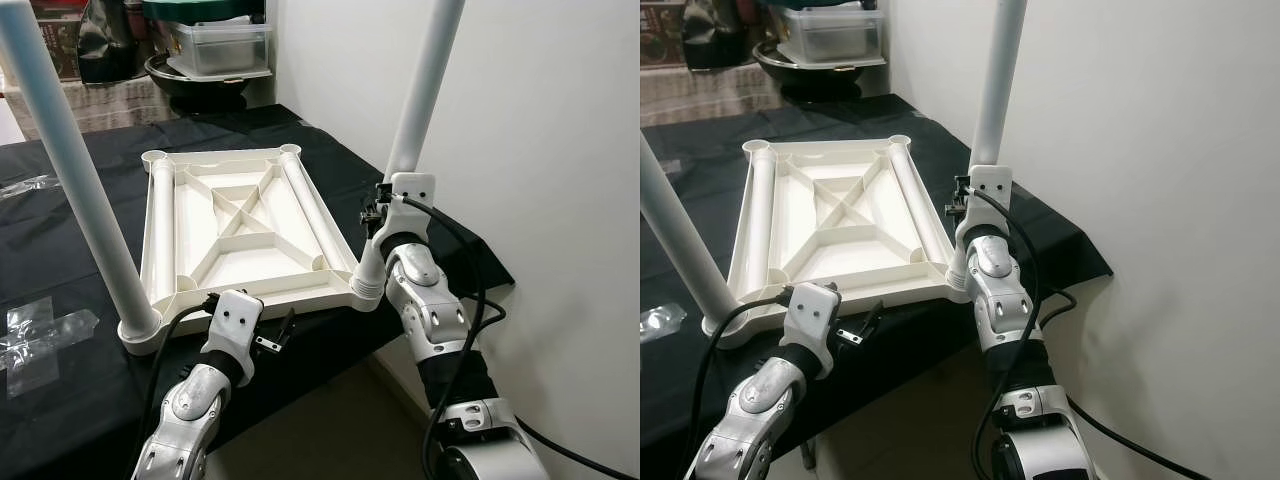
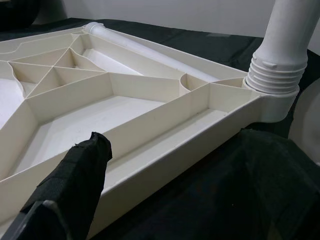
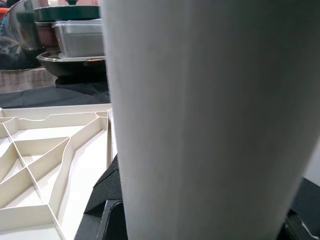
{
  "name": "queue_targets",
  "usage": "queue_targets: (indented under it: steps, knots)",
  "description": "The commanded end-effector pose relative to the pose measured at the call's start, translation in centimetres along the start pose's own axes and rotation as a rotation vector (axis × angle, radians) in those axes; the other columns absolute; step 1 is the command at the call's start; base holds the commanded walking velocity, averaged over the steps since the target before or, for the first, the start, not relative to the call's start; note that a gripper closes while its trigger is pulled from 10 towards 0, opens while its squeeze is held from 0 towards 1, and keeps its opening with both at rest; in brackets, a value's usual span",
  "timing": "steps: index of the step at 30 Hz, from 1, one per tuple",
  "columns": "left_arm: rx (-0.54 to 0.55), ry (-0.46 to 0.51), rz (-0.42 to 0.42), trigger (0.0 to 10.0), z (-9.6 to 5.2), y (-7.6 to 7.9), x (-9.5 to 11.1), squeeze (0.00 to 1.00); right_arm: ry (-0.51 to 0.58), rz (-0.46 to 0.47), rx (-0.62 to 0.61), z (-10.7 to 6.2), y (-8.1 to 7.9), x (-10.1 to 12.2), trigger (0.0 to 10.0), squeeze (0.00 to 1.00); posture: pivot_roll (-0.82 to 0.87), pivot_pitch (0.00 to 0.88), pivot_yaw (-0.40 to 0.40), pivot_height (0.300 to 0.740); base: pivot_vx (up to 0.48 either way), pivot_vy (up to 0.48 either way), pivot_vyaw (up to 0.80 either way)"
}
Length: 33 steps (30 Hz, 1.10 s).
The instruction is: Building children table
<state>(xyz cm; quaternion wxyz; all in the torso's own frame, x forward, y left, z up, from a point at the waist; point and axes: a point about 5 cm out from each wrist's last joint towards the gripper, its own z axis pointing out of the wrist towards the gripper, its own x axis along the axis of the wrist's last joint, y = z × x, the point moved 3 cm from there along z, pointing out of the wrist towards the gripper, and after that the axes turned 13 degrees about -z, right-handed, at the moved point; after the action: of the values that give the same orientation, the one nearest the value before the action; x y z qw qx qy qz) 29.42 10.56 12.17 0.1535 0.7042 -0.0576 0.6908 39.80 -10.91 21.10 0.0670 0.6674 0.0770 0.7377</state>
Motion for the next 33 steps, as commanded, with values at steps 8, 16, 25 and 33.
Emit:
queue_targets:
  steps: [8, 16, 25, 33]
  knots:
    - [-0.012, -0.013, 0.005, 10.0, 0.2, 0.3, -0.5, 0.0, 0.039, 0.017, -0.021, -0.3, 0.4, 0.4, 10.0, 1.0, 0.0, 0.0, -0.097, 0.74, 0.0, 0.0, 0.0]
    - [-0.012, -0.015, 0.004, 10.0, 0.1, 0.3, -0.5, 0.0, 0.264, 0.083, -0.047, -1.6, 1.0, 4.5, 10.0, 1.0, 0.0, 0.0, -0.097, 0.74, 0.0, 0.0, 0.0]
    - [-0.016, -0.017, 0.004, 10.0, 0.2, 0.2, -0.6, 0.0, 0.301, 0.116, 0.019, -1.9, 0.2, 5.2, 10.0, 1.0, -0.01, 0.0, -0.091, 0.74, 0.0, 0.0, 0.0]
    - [-0.017, -0.018, 0.006, 10.0, 0.2, 0.2, -0.6, 0.0, 0.227, 0.098, 0.082, -1.3, -0.2, 3.6, 10.0, 1.0, -0.01, 0.0, -0.095, 0.74, 0.0, 0.0, 0.0]
